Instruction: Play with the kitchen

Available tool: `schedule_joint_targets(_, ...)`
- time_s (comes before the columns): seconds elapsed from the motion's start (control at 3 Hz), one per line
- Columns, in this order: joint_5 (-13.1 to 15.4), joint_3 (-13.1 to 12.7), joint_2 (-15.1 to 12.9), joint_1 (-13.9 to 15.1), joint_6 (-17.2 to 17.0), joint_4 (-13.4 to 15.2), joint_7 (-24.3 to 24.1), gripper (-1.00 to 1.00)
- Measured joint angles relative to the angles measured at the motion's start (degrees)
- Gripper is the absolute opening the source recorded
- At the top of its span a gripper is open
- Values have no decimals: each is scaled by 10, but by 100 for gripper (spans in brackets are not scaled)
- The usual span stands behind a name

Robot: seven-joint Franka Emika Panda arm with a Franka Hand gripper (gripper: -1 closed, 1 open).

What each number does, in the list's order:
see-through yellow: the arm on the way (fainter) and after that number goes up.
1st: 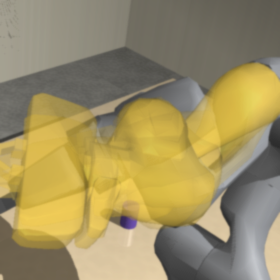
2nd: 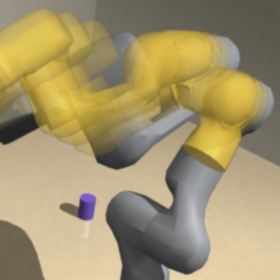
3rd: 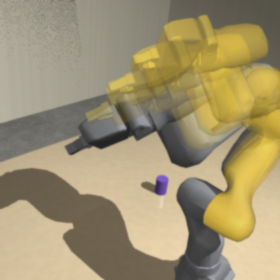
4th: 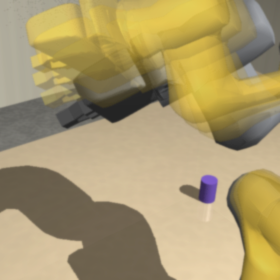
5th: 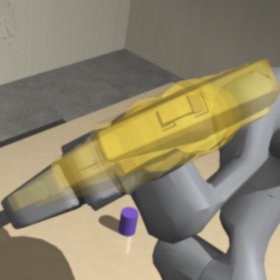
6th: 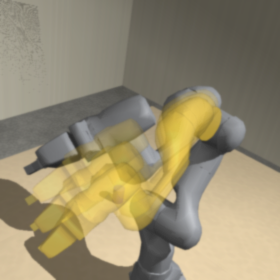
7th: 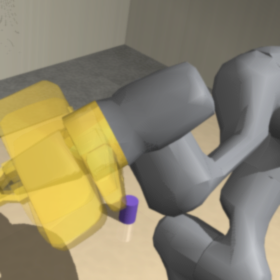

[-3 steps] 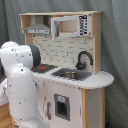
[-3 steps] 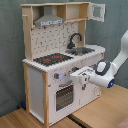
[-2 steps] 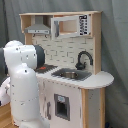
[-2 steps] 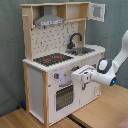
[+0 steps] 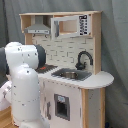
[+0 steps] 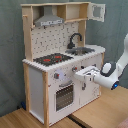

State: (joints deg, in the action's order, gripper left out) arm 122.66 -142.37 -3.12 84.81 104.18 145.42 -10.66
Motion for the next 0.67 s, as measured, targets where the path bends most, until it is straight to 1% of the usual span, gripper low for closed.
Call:
schedule_joint_targets(0.33, 0, 39, -1, 0, 39, -2, -21, 100)
schedule_joint_targets(0.67, 3, 50, 7, 0, 88, -29, -20, 100)
